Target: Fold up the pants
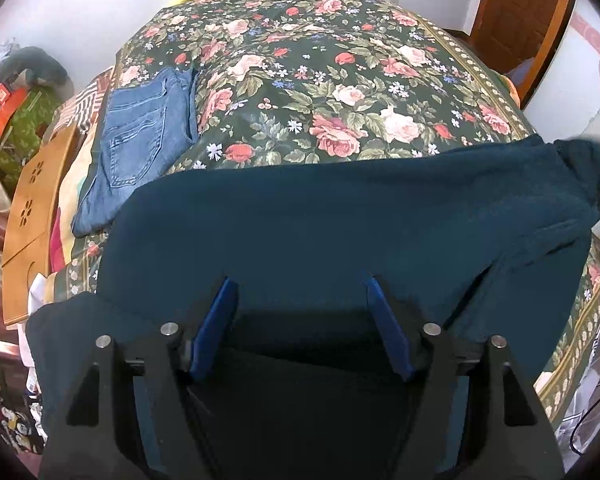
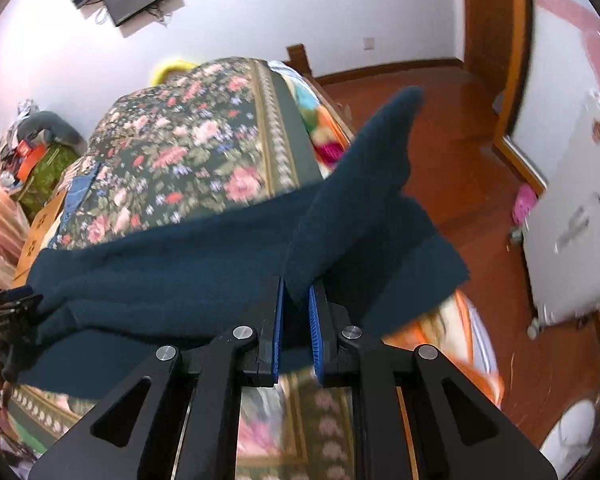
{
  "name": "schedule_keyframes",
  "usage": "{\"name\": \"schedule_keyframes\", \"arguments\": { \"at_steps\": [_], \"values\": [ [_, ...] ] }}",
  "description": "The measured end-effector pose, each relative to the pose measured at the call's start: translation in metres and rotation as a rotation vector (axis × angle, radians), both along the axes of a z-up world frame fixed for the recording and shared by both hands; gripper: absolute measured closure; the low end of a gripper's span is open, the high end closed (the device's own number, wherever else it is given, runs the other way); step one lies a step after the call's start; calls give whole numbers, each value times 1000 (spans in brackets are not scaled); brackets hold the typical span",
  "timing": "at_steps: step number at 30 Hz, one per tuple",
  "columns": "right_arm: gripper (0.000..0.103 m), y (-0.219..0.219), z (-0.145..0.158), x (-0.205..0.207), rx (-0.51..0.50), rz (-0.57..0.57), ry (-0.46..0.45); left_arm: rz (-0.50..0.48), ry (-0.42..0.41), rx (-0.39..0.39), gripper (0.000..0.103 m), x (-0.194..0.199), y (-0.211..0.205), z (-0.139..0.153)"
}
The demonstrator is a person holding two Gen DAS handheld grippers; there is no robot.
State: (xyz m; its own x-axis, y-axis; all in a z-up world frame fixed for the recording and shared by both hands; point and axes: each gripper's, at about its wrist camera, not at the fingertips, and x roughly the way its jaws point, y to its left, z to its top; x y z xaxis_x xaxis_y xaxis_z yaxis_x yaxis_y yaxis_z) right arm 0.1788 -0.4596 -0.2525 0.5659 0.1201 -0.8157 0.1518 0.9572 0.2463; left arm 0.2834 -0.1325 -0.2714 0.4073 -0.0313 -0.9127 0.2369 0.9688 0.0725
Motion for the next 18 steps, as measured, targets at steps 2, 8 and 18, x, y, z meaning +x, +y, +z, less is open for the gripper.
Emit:
{"name": "schedule_keyframes", "arguments": {
  "at_steps": [2, 8, 18],
  "values": [
    [92, -1, -12, -5, 1, -19, 29, -2, -7, 2, 33, -1, 0, 0],
    [91, -1, -17, -14, -40, -55, 106, 26, -64, -32, 33, -8, 21, 25],
    [68, 78, 68, -2, -124, 146, -127, 239, -189, -23, 29, -27, 156, 76]
  ]
}}
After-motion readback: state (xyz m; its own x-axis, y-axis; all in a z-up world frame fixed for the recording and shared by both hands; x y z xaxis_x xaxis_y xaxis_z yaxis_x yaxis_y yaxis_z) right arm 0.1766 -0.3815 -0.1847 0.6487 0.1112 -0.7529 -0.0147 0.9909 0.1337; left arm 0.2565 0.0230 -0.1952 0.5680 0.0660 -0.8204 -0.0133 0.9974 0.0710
